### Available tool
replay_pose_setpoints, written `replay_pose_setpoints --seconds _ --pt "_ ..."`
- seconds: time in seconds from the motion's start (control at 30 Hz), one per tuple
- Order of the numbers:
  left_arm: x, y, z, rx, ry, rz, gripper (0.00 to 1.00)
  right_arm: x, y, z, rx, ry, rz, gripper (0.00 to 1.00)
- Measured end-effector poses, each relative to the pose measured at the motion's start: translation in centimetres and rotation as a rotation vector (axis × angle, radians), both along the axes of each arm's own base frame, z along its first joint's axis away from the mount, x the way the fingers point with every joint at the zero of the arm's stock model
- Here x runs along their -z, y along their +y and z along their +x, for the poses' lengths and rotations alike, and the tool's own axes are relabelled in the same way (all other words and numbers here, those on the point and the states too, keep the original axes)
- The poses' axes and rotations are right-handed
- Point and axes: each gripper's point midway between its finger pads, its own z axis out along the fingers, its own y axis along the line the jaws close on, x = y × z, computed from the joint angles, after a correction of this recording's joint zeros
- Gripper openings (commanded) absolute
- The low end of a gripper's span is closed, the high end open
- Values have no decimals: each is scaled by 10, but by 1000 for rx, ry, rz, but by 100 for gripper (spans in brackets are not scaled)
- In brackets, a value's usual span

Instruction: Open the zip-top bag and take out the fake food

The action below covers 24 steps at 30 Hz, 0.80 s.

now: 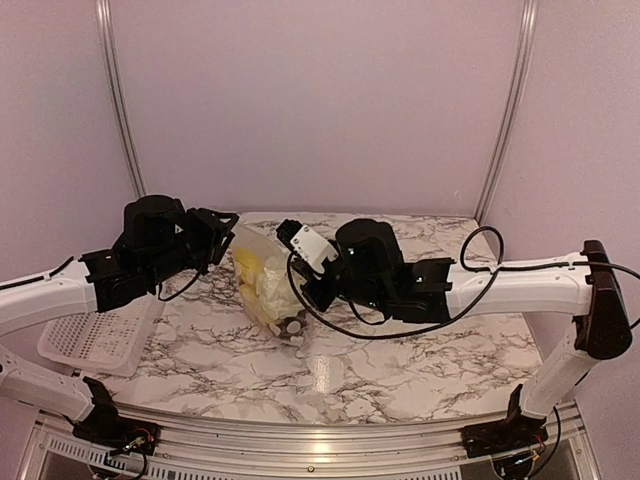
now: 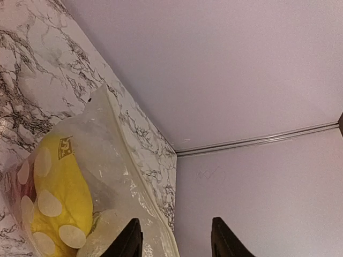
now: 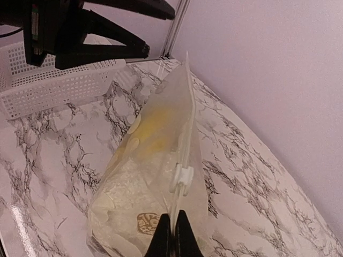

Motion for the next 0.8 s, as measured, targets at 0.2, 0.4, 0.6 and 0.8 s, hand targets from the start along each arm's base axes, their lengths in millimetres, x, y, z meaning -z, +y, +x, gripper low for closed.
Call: replay_pose_setpoints --seconds 0.2,0.4,0.6,0.8 --pt "-62 22 -21 117 -374 252 93 -3 -20 -6 -119 40 19 0" --pt "-98 17 -35 302 -657 725 99 8 -17 -30 -284 52 -18 0" --pt "-70 3 -62 588 -866 1055 98 12 -11 -50 -419 49 -40 0" --pt "-27 -10 -83 836 -992 1188 90 16 -11 -63 -495 54 -66 0"
